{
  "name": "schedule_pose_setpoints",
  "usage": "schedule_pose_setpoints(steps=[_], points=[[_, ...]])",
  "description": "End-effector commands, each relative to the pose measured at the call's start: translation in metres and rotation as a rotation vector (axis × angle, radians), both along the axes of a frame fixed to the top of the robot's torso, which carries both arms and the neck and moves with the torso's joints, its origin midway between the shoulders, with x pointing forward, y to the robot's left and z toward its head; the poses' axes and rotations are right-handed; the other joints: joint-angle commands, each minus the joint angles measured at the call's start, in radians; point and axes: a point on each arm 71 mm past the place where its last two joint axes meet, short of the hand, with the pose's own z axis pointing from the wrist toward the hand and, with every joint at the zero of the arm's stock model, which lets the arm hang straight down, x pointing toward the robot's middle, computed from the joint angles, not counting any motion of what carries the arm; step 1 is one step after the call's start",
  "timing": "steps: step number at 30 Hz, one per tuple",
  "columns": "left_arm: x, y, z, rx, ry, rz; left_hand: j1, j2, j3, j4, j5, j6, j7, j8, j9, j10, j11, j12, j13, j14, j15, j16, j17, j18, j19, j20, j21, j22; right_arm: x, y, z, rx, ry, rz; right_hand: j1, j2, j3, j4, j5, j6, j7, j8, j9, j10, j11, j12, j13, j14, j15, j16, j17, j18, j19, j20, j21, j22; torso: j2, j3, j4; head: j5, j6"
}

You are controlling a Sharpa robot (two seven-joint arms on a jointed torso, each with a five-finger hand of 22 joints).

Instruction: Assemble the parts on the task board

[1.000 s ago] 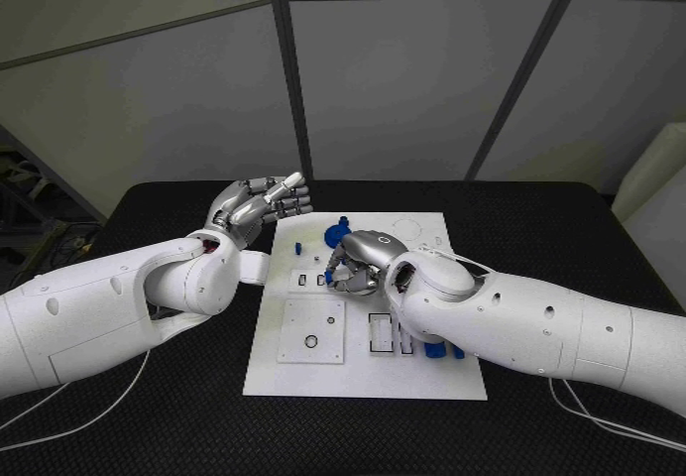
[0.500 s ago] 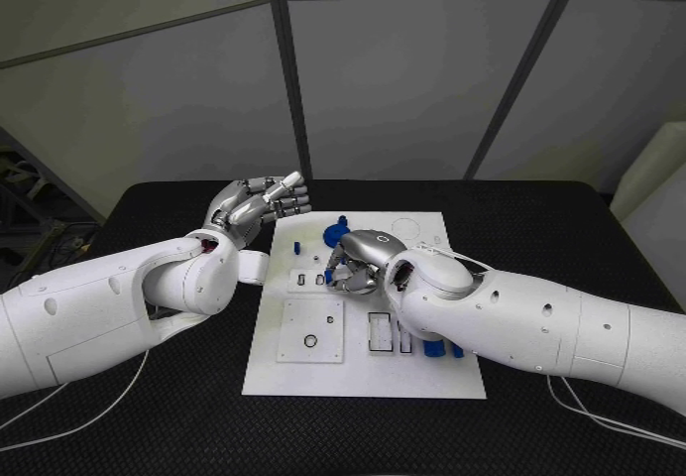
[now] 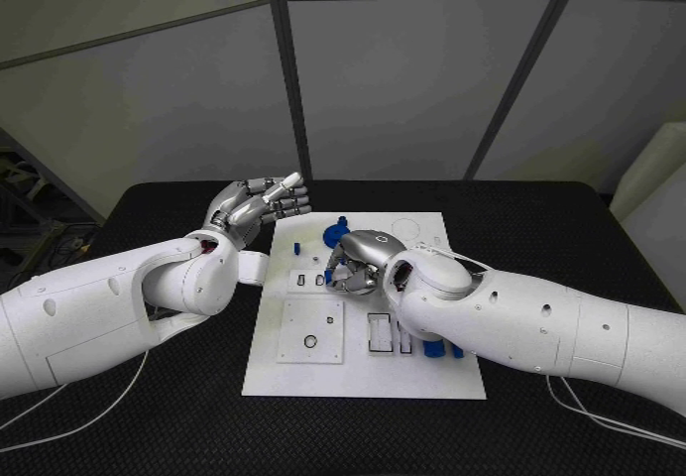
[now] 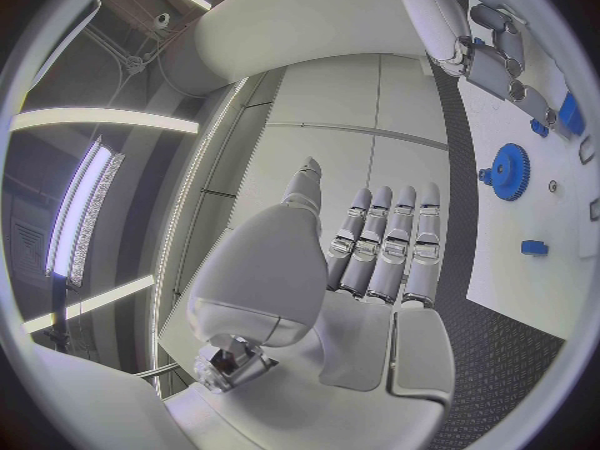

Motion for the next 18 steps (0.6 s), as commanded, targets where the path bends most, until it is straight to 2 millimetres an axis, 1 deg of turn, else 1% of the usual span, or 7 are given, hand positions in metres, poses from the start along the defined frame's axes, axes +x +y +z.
schedule_pose_setpoints(steps=[1, 9, 18], points=[[0.0, -0.0016, 0.0019, -0.002, -0.009, -0.015, -0.003, 0.004, 0.0, -0.004, 0.002, 0.0, 0.038, -0.006, -0.002, -0.001, 0.003, -0.003, -0.001, -0.004, 0.0, -0.005, -0.002, -0.019, 0.003, -0.003, -0.002, -0.001, 0.0002, -0.0012, -0.0036, -0.028, 0.012, -0.005, -0.008, -0.006, -0.003, -0.003, 0.003, 0.001, -0.01, -0.006, 0.0, 0.008, 0.001, -0.007, 0.124, 0.07, 0.0, -0.004, 0.105, -0.015, 0.103, -0.003, 0.003, 0.263, 0.0, -0.0003, -0.0003, 0.001, -0.001], [-0.0002, -0.0014, 0.0019, -0.002, -0.009, -0.014, -0.003, 0.004, 0.0, -0.004, 0.002, 0.0, 0.038, -0.006, -0.002, -0.001, 0.003, -0.003, -0.001, -0.004, 0.0, -0.005, -0.002, -0.019, 0.003, -0.003, -0.002, -0.001, 0.0001, -0.0011, -0.0033, -0.028, 0.007, -0.004, -0.019, -0.015, -0.005, -0.003, 0.002, -0.016, -0.003, -0.02, 0.0, 0.002, 0.007, -0.016, 0.117, 0.069, 0.004, -0.006, 0.102, -0.015, 0.103, 0.001, 0.003, 0.263, 0.0, -0.0002, -0.0002, 0.001, -0.001], [-0.0001, -0.0013, 0.0019, -0.002, -0.008, -0.014, -0.003, 0.004, 0.0, -0.004, 0.002, 0.0, 0.038, -0.006, -0.002, -0.001, 0.003, -0.003, -0.001, -0.004, 0.0, -0.005, -0.002, -0.019, 0.003, -0.003, -0.002, -0.001, -0.0002, -0.0008, -0.0028, -0.025, 0.002, -0.002, -0.026, -0.022, -0.007, -0.003, 0.001, -0.03, 0.002, -0.026, -0.001, -0.001, 0.011, -0.022, 0.113, 0.069, 0.008, -0.007, 0.099, -0.015, 0.103, 0.004, 0.003, 0.263, 0.0, 0.0002, -0.0004, 0.001, -0.002]])
